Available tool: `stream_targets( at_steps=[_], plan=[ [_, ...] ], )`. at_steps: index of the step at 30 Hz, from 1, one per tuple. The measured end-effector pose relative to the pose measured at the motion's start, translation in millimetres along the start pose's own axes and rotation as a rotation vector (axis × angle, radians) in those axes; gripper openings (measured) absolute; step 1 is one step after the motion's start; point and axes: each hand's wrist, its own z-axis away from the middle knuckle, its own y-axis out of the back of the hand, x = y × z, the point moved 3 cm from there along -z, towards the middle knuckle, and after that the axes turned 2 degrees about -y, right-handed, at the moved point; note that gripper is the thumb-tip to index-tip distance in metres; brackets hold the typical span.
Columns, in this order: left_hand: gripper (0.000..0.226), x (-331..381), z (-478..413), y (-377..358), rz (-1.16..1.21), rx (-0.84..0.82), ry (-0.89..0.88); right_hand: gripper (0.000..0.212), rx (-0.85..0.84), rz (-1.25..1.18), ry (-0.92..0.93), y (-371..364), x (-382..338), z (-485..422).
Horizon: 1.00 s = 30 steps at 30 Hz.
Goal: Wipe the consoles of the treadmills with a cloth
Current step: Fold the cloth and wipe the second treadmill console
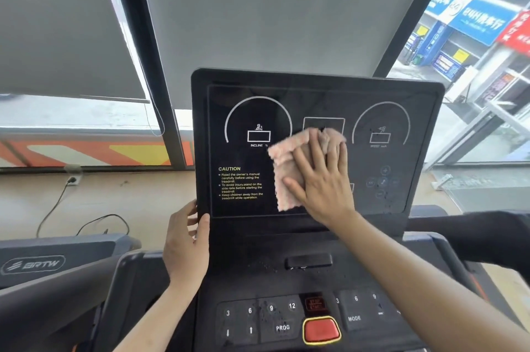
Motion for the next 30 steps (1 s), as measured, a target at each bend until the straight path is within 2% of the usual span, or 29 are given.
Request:
stream_targets(
  at_steps=[3, 8, 14, 17, 20, 23, 25, 27, 30],
  plan=[
    [0.033, -0.3, -1.9, -0.9, -0.004, -0.009, 0.002, 0.076, -0.082, -0.021, 0.015, -31.0, -2.4, 53.4],
    [0.033, -1.0, -0.9, -0.5, -0.042, -0.014, 0.005, 0.068, -0.147, -0.081, -0.070, -46.8, -12.9, 99.5],
    [0.035, 0.9, 1.0, 0.4, -0.093, -0.004, -0.006, 0.070, -0.081, -0.096, -0.122, -25.3, 4.6, 59.0],
    [0.046, 16.3, 5.8, -4.0, -0.165, 0.032, -0.031, 0.072, -0.014, -0.113, -0.209, 3.3, 29.6, 6.7],
    [0.054, 38.4, 19.2, -13.5, -0.216, 0.050, -0.282, 0.075, 0.020, -0.126, -0.264, 29.8, 55.5, -39.9],
    [0.050, 55.1, 32.9, -39.4, -0.297, -0.158, -0.632, 0.077, 0.039, -0.144, -0.281, 47.4, 75.8, -66.4],
    [0.048, 57.5, 43.0, -61.9, -0.343, -0.318, -0.795, 0.077, 0.051, -0.151, -0.283, 51.9, 82.0, -72.2],
    [0.050, 55.3, 52.4, -81.9, -0.415, -0.432, -0.899, 0.077, 0.056, -0.152, -0.290, 50.9, 81.6, -70.8],
    [0.054, 50.9, 59.3, -98.7, -0.511, -0.492, -0.934, 0.080, 0.028, -0.150, -0.298, 40.4, 78.0, -56.0]
  ],
)
